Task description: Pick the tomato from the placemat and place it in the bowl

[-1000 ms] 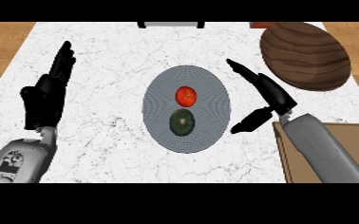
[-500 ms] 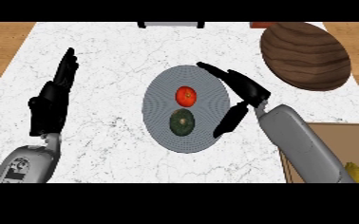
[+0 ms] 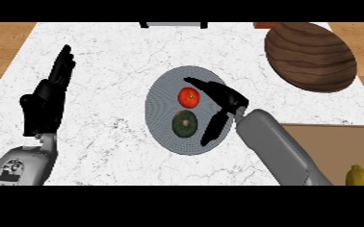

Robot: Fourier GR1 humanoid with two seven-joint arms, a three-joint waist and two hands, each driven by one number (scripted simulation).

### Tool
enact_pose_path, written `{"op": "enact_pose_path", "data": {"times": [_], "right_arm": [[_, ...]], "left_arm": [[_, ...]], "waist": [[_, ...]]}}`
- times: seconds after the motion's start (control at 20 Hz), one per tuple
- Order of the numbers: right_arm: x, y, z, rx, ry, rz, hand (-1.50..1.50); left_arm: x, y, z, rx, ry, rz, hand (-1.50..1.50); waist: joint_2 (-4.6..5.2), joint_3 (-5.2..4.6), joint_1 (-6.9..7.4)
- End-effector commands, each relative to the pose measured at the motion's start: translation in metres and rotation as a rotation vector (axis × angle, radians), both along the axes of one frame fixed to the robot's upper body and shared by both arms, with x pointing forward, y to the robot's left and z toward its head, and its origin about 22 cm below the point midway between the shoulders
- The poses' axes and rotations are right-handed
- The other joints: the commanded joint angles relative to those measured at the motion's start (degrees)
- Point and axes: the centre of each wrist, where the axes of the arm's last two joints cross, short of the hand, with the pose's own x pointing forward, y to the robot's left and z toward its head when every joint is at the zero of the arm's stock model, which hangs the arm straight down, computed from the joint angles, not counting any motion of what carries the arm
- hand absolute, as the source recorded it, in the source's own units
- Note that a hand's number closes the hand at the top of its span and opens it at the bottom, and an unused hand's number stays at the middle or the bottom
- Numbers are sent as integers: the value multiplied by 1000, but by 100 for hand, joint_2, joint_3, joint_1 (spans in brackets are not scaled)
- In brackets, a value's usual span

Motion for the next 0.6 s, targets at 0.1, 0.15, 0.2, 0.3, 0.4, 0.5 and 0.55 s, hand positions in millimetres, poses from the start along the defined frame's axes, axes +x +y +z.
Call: {"op": "enact_pose_path", "data": {"times": [0.1,0.15,0.2,0.3,0.4,0.5,0.55], "right_arm": [[7,-17,-22,-21,23,-4,-150],[-4,-7,-11,-24,25,-3,-150],[-4,9,-24,-36,32,1,-150],[5,26,-17,-30,33,13,-150],[12,10,-31,-19,34,13,-150],[8,30,-41,-16,24,18,-150],[10,14,-45,-17,27,21,-150]], "left_arm": [[4,-16,4,13,-1,3,0],[8,14,-5,11,1,11,0],[-2,7,6,-6,-1,-12,0],[5,16,-9,-10,-3,4,0],[-2,3,-8,-10,20,-8,0],[-5,-1,5,-2,5,-8,0],[12,7,8,-2,-2,-13,0]], "waist": [[-1,2,-19],[-7,0,-42],[-5,1,-14],[1,0,-11],[4,1,2],[9,2,37],[9,1,-5]]}}
